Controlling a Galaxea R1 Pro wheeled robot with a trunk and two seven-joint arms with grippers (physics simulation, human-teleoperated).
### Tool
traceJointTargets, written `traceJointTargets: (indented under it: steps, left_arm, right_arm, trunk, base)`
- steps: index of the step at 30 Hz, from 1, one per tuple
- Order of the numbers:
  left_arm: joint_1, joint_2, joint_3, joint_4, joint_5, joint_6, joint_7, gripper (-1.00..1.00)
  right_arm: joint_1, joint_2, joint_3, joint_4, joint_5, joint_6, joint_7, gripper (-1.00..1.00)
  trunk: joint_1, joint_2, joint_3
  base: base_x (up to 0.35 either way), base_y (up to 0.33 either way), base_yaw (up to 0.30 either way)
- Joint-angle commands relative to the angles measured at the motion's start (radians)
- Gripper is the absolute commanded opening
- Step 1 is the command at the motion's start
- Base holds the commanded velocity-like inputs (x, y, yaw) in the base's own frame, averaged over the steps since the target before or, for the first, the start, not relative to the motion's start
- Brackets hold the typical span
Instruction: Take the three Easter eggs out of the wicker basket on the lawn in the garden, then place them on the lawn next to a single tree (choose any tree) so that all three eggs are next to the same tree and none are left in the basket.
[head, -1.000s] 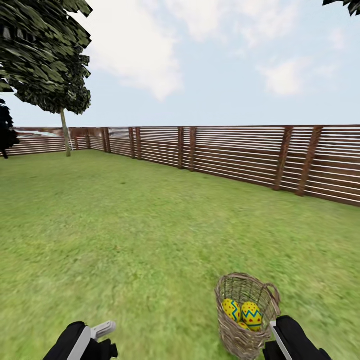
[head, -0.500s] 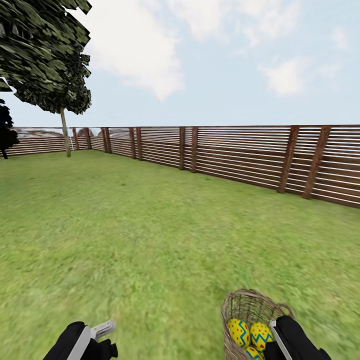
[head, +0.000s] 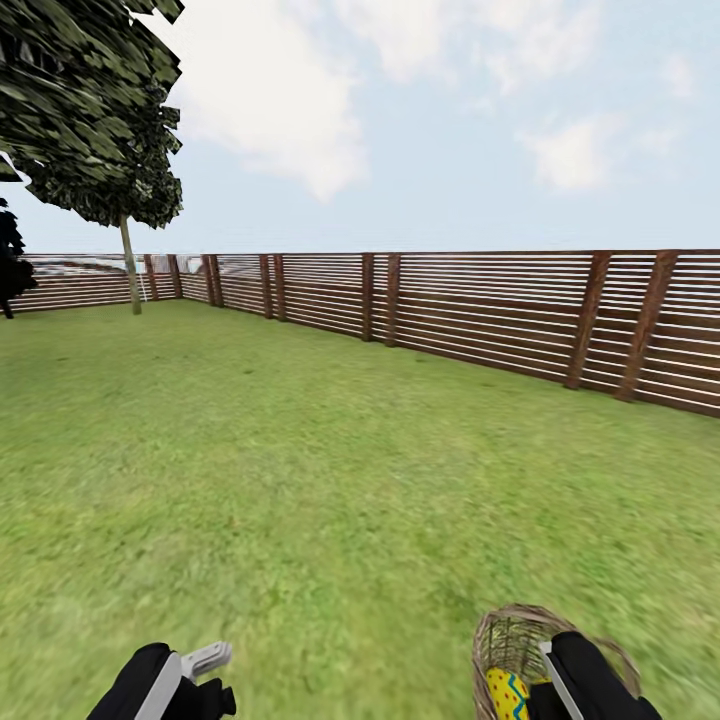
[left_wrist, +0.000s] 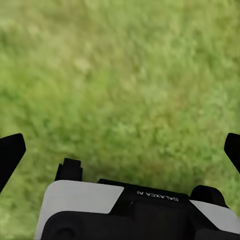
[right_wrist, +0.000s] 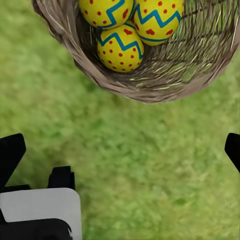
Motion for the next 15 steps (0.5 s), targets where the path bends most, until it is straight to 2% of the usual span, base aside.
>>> traceJointTargets:
  steps: [1, 5, 10, 15]
  left_arm:
    - [0.0, 0.0, 0.0, -0.001, 0.011, 0.004, 0.01, 1.0]
    - [0.0, 0.0, 0.0, -0.001, 0.011, 0.003, 0.009, 1.0]
    - [0.0, 0.0, 0.002, 0.0, 0.012, 0.002, 0.009, 1.0]
    - [0.0, 0.0, 0.002, 0.0, 0.012, 0.003, 0.009, 1.0]
  right_arm:
    - [-0.001, 0.0, 0.001, -0.001, 0.007, 0.004, 0.003, 1.0]
    - [-0.001, 0.001, 0.002, 0.001, 0.007, 0.004, 0.003, 1.0]
    - [-0.001, 0.002, 0.003, 0.003, 0.007, 0.004, 0.002, 1.0]
    - [0.0, 0.002, 0.003, 0.003, 0.007, 0.004, 0.002, 1.0]
  trunk:
    - [0.0, -0.001, -0.001]
    - [0.0, -0.001, -0.001]
    - [0.0, -0.001, -0.001]
    - [0.0, -0.001, -0.001]
  base:
    - [0.081, 0.04, 0.0]
    - [0.14, 0.019, 0.0]
    - [0.308, 0.02, 0.0]
    - [0.301, 0.17, 0.0]
